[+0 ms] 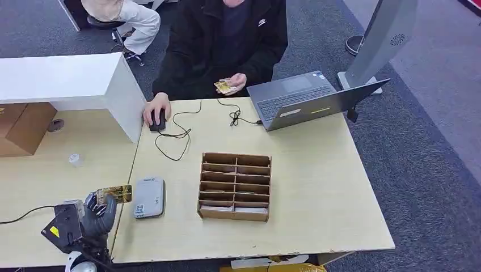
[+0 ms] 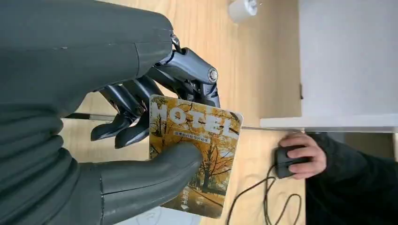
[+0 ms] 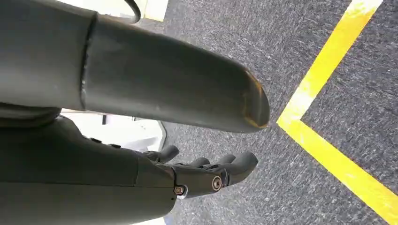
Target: Pass the card to the sensor for recognition and then transmit it.
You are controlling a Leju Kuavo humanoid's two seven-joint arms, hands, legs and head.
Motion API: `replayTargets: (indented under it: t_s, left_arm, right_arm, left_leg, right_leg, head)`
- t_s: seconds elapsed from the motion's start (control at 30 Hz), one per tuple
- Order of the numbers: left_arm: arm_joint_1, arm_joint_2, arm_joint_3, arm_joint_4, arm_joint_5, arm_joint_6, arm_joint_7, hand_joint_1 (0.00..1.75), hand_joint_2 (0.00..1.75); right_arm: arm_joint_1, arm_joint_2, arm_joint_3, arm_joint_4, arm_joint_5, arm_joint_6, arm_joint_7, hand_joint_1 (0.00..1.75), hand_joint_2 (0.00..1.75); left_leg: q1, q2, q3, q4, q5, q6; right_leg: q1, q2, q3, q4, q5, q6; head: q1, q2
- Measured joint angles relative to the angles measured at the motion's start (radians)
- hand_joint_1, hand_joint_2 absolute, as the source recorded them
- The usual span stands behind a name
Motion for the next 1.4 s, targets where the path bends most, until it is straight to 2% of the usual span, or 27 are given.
replayTargets:
  t_s: [0.3, 0.53, 0.77, 1.27, 1.4]
  left_arm:
    - [-0.037, 0.007, -0.027, 0.085, -0.031, 0.005, 0.008, 1.75, 1.75]
    - [-0.047, 0.016, -0.08, 0.115, -0.114, 0.039, 0.033, 1.75, 1.75]
    - [-0.064, 0.024, -0.111, 0.139, -0.135, 0.044, 0.054, 1.75, 1.75]
    - [-0.091, 0.042, -0.131, 0.175, -0.175, 0.098, 0.137, 1.75, 1.75]
    - [-0.1, 0.051, -0.135, 0.189, -0.261, 0.156, 0.177, 1.75, 1.75]
  right_arm:
    - [0.0, 0.0, 0.007, 0.0, 0.0, 0.0, 0.0, 0.0, 0.0]
    - [0.0, 0.0, 0.007, 0.0, 0.0, 0.0, -0.001, 0.0, 0.0]
    - [0.0, 0.0, 0.009, 0.0, 0.0, 0.0, -0.006, 0.0, 0.0]
    - [0.0, 0.0, 0.008, 0.0, -0.003, -0.002, -0.001, 0.0, 0.0]
    - [0.0, 0.0, 0.008, 0.0, -0.004, -0.002, 0.002, 0.0, 0.0]
  left_leg:
    - [0.0, 0.0, 0.0, 0.0, 0.0, 0.0]
    - [0.0, 0.0, 0.0, 0.0, 0.0, 0.0]
    - [0.0, 0.0, 0.0, 0.0, 0.0, 0.0]
    - [0.0, 0.0, 0.0, 0.0, 0.0, 0.0]
    - [0.0, 0.0, 0.0, 0.0, 0.0, 0.0]
  right_leg:
    - [0.0, 0.0, 0.0, 0.0, 0.0, 0.0]
    - [0.0, 0.0, 0.0, 0.0, 0.0, 0.0]
    - [0.0, 0.0, 0.0, 0.0, 0.0, 0.0]
    - [0.0, 0.0, 0.0, 0.0, 0.0, 0.0]
    - [0.0, 0.0, 0.0, 0.0, 0.0, 0.0]
  head:
    - [0.0, 0.0]
    - [0.0, 0.0]
    - [0.0, 0.0]
    - [0.0, 0.0]
    - [0.0, 0.0]
